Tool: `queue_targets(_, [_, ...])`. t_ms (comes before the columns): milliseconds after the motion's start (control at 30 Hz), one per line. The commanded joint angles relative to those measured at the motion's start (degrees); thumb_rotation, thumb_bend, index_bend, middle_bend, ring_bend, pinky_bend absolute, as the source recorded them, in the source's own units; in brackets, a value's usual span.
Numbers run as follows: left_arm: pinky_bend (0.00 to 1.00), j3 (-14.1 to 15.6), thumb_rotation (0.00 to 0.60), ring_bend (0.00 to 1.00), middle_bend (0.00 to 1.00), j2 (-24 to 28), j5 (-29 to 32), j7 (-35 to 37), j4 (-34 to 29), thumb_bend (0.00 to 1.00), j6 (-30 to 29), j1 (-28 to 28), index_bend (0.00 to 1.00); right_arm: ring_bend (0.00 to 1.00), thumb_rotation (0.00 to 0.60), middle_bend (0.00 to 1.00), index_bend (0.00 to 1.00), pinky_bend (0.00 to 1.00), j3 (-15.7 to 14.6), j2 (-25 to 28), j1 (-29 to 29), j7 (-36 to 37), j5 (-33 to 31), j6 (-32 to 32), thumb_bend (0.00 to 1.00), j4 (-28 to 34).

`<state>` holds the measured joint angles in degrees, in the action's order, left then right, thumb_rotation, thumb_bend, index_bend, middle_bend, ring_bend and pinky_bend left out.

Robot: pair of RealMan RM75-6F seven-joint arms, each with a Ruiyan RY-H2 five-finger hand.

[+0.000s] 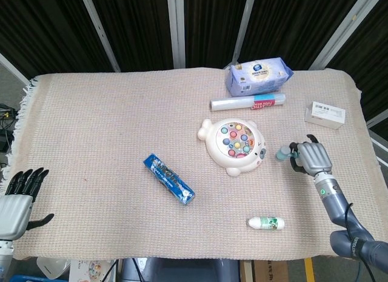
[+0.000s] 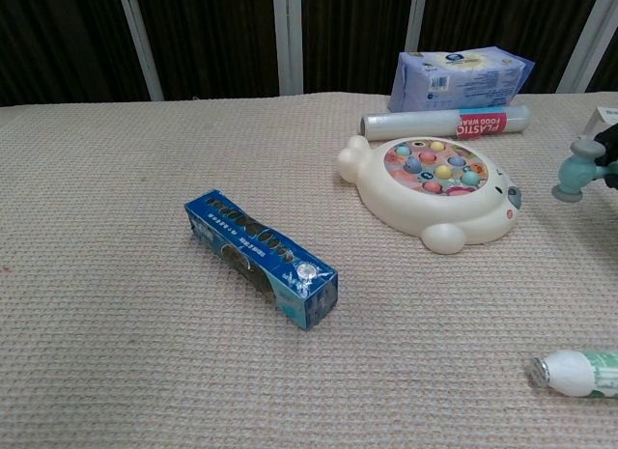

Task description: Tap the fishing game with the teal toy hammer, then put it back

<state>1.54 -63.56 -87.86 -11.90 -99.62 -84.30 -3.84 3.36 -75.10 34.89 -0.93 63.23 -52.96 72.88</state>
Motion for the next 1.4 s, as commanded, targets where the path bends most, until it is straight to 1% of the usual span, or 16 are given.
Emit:
queue_targets(33, [0.0,0.11,0.6,0.0,0.04,0.06,-0.11,-0.28,-0.32,0.08,0.17,-0.03,0.03,0.41,0.6,0.67,0.73,0.09,-0.49,-2.54,-1.36,4.32,2.58,1.43,0.72,-4.32])
queue_targets(400, [0.0,0.21,0.6,0.0,0.03,0.11,-0.1,-0.53,-0.53,0.08,0.27,0.13,0.03,0.34,0.6,0.59,0.63,0.04,-0.39,-6.57,-2.21,10.92,5.56,4.6,0.72,-12.64])
queue_targets(600, [0.0,0.07,0.6,0.0,0.03,0.03,-0.09,-0.22,-0.23,0.08,0.24,0.14,0.03,0.31,0.6,0.56,0.58,0.03,-0.01,-6.71,-2.67,12.74,6.52,5.35,0.71,-13.58])
queue_targets(800, [0.0,0.0,0.6,0.0,0.03,-0.14,-0.1,-0.04,0.01,0.08,0.45,0.03,0.03,0.29,0.6,0.54,0.55,0.02,0.45,-6.23,-3.1,13.57,7.2,5.65,0.61,-13.11])
queue_targets(867, [0.0,-0.02,0.6,0.0,0.03,-0.19,-0.05,-0.01,0.1,0.08,0.51,0.03,0.03,0.28,0.6,0.53,0.54,0.01,0.58,-6.03,-3.23,13.78,7.41,5.78,0.53,-12.87])
queue_targets(933, [0.0,-0.04,0.6,0.0,0.03,-0.22,-0.02,0.06,0.15,0.08,0.54,0.02,0.03,0.28,0.6,0.53,0.54,0.0,0.66,-5.73,-3.29,13.92,7.5,6.11,0.48,-12.53])
queue_targets(1133, [0.0,-0.18,0.6,0.0,0.03,-0.32,0.18,-0.06,0.21,0.08,0.73,-0.08,0.03,0.26,0.6,0.51,0.52,0.0,1.42,-5.1,-3.6,14.51,7.13,6.76,0.37,-11.7])
queue_targets(1233, [0.0,-0.24,0.6,0.0,0.03,-0.34,0.14,-0.12,0.17,0.08,0.64,-0.08,0.03,0.26,0.6,0.51,0.51,0.0,1.68,-4.79,-3.64,14.78,7.1,7.17,0.35,-11.41])
queue_targets(1400, [0.0,-0.27,0.6,0.0,0.03,-0.39,0.21,-0.37,0.01,0.08,0.79,-0.15,0.03,0.25,0.6,0.5,0.5,0.0,2.02,-4.38,-3.66,15.2,7.13,7.98,0.35,-11.18])
